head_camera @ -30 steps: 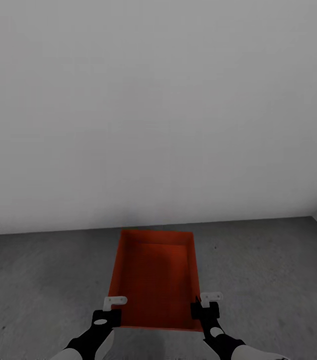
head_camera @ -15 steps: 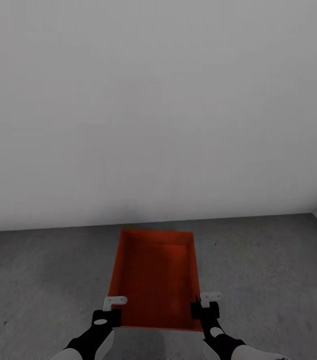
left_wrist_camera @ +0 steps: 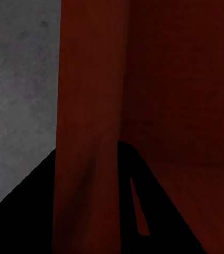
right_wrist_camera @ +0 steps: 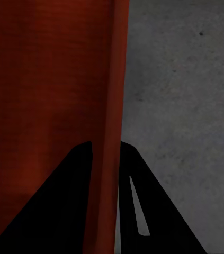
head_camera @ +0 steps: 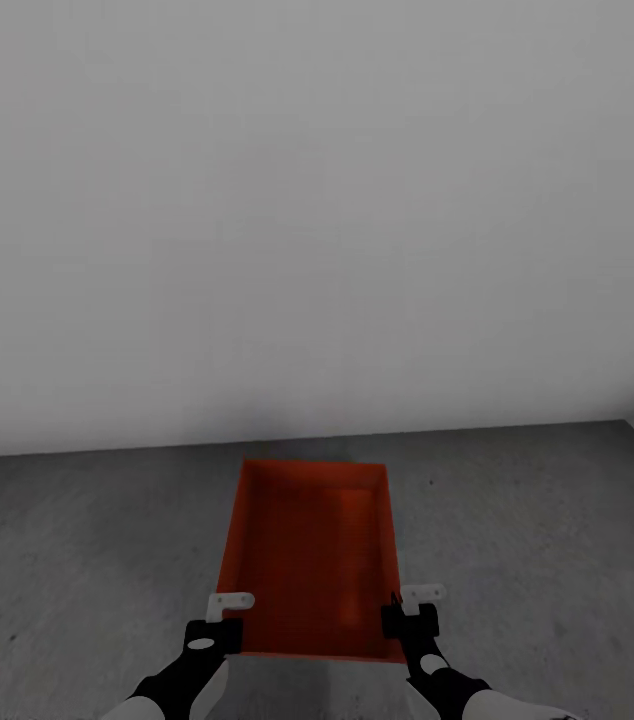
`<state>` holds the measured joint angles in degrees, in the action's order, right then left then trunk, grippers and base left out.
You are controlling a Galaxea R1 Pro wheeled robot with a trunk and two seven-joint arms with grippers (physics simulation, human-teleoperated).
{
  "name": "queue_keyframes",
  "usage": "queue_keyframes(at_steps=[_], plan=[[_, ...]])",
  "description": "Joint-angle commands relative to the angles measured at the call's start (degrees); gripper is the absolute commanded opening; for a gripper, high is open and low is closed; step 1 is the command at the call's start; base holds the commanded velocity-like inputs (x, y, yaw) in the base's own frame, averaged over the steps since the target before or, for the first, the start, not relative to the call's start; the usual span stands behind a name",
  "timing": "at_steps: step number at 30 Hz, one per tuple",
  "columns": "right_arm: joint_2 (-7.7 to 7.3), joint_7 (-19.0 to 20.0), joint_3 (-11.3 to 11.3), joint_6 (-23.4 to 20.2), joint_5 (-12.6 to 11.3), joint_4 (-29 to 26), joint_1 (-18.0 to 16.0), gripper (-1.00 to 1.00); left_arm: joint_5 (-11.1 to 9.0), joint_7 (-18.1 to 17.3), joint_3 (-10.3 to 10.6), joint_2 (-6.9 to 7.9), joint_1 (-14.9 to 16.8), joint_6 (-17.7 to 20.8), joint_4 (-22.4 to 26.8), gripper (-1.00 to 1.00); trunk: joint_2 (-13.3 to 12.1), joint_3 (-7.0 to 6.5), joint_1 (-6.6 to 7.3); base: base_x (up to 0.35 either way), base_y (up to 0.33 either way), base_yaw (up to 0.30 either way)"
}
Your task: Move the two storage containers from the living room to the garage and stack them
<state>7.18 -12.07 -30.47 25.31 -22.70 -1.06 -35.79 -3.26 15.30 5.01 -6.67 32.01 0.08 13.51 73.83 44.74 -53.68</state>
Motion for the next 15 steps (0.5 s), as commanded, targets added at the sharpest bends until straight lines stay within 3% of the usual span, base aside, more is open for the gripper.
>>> queue_keyframes(at_steps=[1, 15], plan=[[-0.59, -0.25, 1.2, 0.79, 0.55, -0.17, -0.07, -1.0, -1.66, 0.52, 1.84, 0.08, -0.02, 0.1, -0.24, -1.0, 0.02, 0.13, 0.0, 0.0, 0.0, 0.0], [-0.59, -0.23, 1.2, 0.79, 0.55, -0.17, -0.07, -1.0, -1.66, 0.52, 1.84, 0.08, -0.02, 0.1, -0.24, -1.0, 0.02, 1.38, 0.0, 0.0, 0.0, 0.0]])
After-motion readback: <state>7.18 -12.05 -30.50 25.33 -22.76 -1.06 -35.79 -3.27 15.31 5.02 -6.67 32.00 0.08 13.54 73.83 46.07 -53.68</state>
